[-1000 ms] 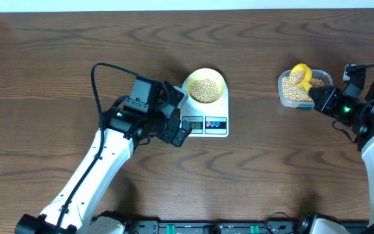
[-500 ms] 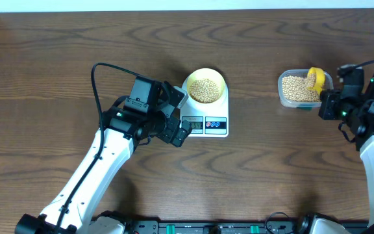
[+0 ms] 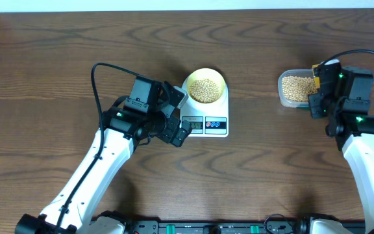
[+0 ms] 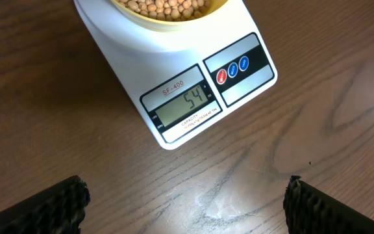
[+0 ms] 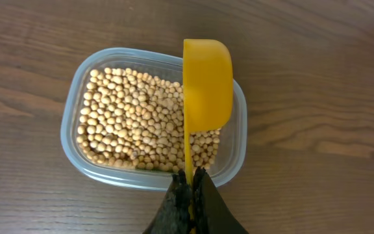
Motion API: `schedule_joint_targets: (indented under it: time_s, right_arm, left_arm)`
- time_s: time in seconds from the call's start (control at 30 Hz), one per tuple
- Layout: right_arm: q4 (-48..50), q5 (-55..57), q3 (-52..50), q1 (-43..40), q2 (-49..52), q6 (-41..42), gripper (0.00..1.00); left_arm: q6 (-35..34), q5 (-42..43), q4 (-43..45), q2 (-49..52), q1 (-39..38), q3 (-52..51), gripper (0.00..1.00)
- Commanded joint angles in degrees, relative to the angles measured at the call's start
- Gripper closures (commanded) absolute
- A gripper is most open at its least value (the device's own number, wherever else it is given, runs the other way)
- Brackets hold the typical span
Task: Scoop item into bowl and weigh 50g on scale
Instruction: 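Dip the scoop into the soybeans and lift it out, then carry the filled scoop left over the yellow bowl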
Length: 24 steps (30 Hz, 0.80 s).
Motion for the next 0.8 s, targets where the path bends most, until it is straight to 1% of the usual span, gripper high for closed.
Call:
schedule_joint_targets:
  time_s: [0.0, 0.13, 0.2, 0.33, 0.37, 0.4, 0.43, 0.47, 0.63, 0.67, 0.77]
  right_arm:
    - [0.5, 3.4, 0.1, 1.9, -0.8, -1.2, 0.99]
    - [0.5, -2.3, 0.1, 2.3, -0.8, -0.6, 0.99]
    - [0.7, -6.3, 0.1, 2.3, -0.8, 2.9, 0.99]
    - [2.4, -17.3, 0.1, 2.3, -0.8, 16.2, 0.99]
    - [5.3, -22.7, 0.1, 2.3, -0.8, 21.7, 0.99]
    - [7.3, -25.1, 0.1, 2.3, -0.8, 23.7, 0.99]
    - [12.5, -28.0, 0.1, 2.3, -0.8, 26.9, 0.99]
    - [15.1, -28.1, 0.1, 2.3, -0.8, 27.9, 0.99]
    - [29.5, -28.2, 0.1, 2.3, -0.4, 28.3, 0.99]
    - [33.7, -28.2, 0.1, 2.3, -0.4, 28.0, 0.99]
    - [38.9, -28.1, 0.1, 2.3, 0.3, 26.6, 0.99]
  left_arm:
    - [0.8, -0.4, 0.1, 0.2, -0.1, -0.4, 0.02]
    - [0.8, -0.4, 0.1, 0.2, -0.1, -0.4, 0.02]
    - [0.8, -0.4, 0.1, 0.2, -0.1, -0.4, 0.02]
    - [0.8, -0.4, 0.1, 0.2, -0.1, -0.4, 0.02]
    - [0.8, -0.4, 0.1, 0.2, -0.1, -0.4, 0.02]
    - [0.8, -0.4, 0.1, 0.2, -0.1, -0.4, 0.02]
    - [0.8, -0.4, 0.1, 0.2, -0.1, -0.4, 0.02]
    - [0.8, -0.4, 0.1, 0.2, -0.1, -0.4, 0.02]
    - [0.8, -0.4, 0.1, 0.2, -0.1, -0.4, 0.02]
    - [0.8, -0.4, 0.1, 0.2, -0.1, -0.4, 0.02]
    - [0.7, -0.4, 0.1, 0.2, -0.1, -0.4, 0.02]
